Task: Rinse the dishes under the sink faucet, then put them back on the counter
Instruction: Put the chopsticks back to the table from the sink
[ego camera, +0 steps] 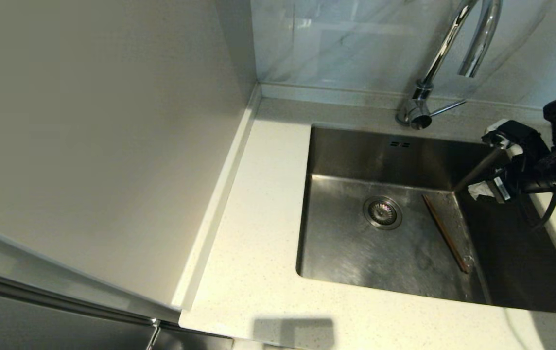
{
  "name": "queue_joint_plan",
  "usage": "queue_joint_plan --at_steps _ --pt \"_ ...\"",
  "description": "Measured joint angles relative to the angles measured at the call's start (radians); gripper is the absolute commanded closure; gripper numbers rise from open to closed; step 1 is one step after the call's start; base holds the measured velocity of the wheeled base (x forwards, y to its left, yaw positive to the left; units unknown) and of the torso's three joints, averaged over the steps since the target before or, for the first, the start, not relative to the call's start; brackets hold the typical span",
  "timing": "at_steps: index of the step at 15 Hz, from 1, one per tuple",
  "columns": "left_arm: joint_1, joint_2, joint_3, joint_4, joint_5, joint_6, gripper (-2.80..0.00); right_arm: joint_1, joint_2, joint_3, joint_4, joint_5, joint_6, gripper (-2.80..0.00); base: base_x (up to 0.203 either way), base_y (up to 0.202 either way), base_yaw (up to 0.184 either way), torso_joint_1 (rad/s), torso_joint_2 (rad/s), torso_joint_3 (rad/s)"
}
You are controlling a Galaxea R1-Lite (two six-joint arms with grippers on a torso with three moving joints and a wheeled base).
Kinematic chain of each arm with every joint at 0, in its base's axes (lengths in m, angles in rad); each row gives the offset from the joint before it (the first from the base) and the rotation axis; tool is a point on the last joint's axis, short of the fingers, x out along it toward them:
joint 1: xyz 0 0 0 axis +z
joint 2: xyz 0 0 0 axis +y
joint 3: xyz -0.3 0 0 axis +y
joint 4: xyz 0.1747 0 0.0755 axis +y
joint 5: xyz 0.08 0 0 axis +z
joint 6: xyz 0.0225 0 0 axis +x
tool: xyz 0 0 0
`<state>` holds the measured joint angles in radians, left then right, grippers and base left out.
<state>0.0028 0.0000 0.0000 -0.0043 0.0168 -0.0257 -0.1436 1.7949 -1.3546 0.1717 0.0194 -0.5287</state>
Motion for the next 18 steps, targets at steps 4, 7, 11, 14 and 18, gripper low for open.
queue_joint_plan --at_steps 4,7,11,14,18 --pt "0.000 0.000 0.000 0.000 0.000 0.000 0.00 0.007 0.101 -0.012 -0.011 -0.005 -0.001 0.00 0.000 0.000 0.000 0.000 0.00 0.000" --pt "0.000 0.000 0.000 0.000 0.000 0.000 0.00 0.007 0.163 -0.026 -0.018 -0.011 -0.001 0.00 0.000 0.000 0.000 0.000 0.00 0.000" --pt "0.000 0.000 0.000 0.000 0.000 0.000 0.00 0.006 0.239 -0.080 -0.014 -0.033 0.002 0.00 0.000 0.000 0.000 0.000 0.00 0.000" --pt "0.000 0.000 0.000 0.000 0.000 0.000 0.00 0.006 0.290 -0.126 -0.011 -0.036 0.023 0.00 0.000 0.000 0.000 0.000 0.00 0.000" --pt "0.000 0.000 0.000 0.000 0.000 0.000 0.00 0.007 0.345 -0.175 -0.007 -0.050 0.066 0.00 0.000 0.000 0.000 0.000 0.00 0.000"
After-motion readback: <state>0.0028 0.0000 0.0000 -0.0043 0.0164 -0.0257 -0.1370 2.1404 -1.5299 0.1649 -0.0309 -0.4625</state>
